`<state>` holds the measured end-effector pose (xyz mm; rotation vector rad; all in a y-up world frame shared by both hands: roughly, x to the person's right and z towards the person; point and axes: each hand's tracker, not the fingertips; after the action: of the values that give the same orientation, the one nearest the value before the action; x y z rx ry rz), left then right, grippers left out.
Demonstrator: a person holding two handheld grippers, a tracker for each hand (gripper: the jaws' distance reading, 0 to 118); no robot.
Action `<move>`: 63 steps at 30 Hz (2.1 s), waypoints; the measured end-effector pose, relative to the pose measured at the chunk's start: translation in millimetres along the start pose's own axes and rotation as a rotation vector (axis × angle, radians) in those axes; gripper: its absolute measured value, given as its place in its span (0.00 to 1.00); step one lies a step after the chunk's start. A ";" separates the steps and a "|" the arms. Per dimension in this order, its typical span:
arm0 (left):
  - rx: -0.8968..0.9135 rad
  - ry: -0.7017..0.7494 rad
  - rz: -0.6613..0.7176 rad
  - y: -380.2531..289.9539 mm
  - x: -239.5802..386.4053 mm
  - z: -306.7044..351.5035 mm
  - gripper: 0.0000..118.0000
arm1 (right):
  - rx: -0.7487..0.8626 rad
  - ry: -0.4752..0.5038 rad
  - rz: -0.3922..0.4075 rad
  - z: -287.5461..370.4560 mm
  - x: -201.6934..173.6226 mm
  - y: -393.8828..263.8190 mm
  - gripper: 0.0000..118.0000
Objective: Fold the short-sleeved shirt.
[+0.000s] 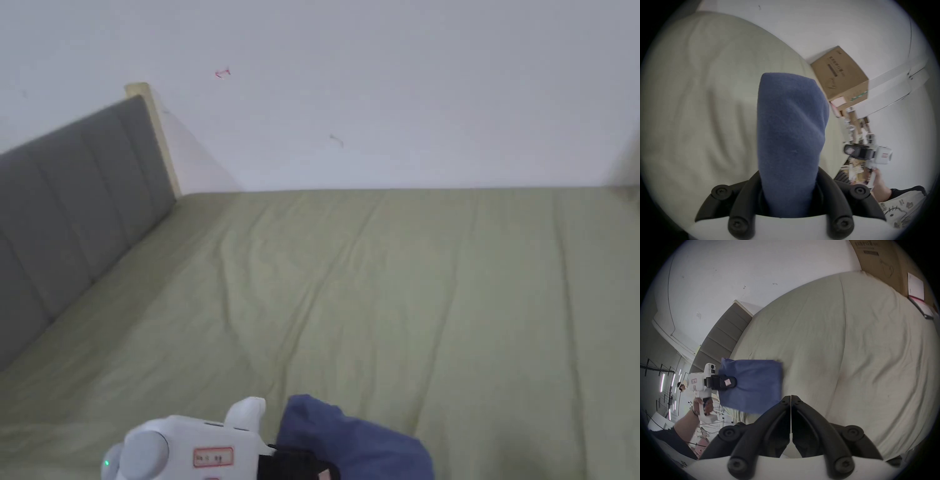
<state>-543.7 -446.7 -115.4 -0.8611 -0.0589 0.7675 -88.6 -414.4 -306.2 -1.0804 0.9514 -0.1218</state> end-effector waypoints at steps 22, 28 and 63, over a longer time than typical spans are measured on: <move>-0.056 0.733 0.129 50.4 -162.4 159.6 0.92 | -0.082 -0.082 0.057 -16.9 -10.1 0.4 0.00; 0.018 0.800 0.145 43.9 -126.1 169.1 0.92 | -0.036 -0.075 0.058 -11.2 -10.7 3.7 0.00; 1.149 0.639 -0.432 -96.3 281.9 16.2 0.01 | 1.014 -0.460 0.392 121.3 -62.7 8.8 0.00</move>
<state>-285.6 -297.2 -107.1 0.0589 0.6863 0.0145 -44.2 -293.6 -259.6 0.0326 0.5341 -0.0179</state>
